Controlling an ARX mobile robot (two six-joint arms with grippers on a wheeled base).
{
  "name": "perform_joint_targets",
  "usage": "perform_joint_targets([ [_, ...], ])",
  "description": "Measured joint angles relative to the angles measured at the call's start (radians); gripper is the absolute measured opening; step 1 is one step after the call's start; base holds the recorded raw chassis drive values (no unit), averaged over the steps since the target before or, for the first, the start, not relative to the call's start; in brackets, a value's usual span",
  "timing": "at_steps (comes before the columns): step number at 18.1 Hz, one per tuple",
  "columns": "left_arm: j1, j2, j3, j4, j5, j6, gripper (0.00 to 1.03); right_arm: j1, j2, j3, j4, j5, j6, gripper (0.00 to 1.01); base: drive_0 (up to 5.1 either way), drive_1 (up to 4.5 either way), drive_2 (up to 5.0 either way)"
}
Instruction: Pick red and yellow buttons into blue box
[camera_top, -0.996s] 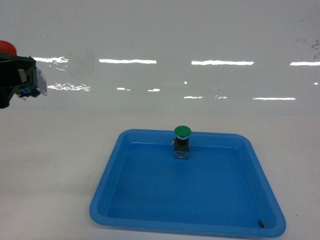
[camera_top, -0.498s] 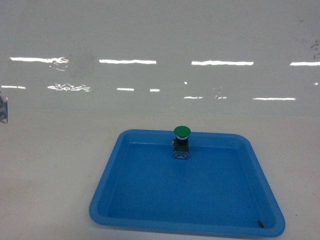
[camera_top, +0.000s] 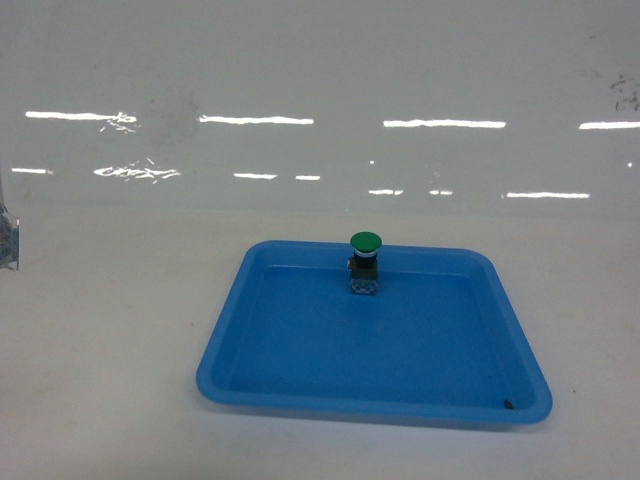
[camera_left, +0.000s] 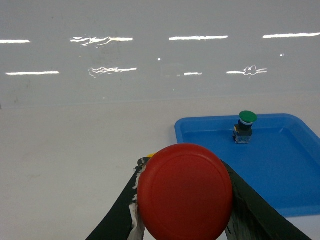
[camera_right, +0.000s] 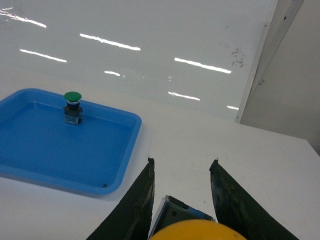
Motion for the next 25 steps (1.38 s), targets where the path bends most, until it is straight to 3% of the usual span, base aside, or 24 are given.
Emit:
perform_joint_targets([
  [25, 0.003, -0.003, -0.001, 0.002, -0.003, 0.0, 0.32, 0.0, -0.002, 0.0, 0.001, 0.0, 0.0, 0.3, 4.6, -3.83, -0.7],
])
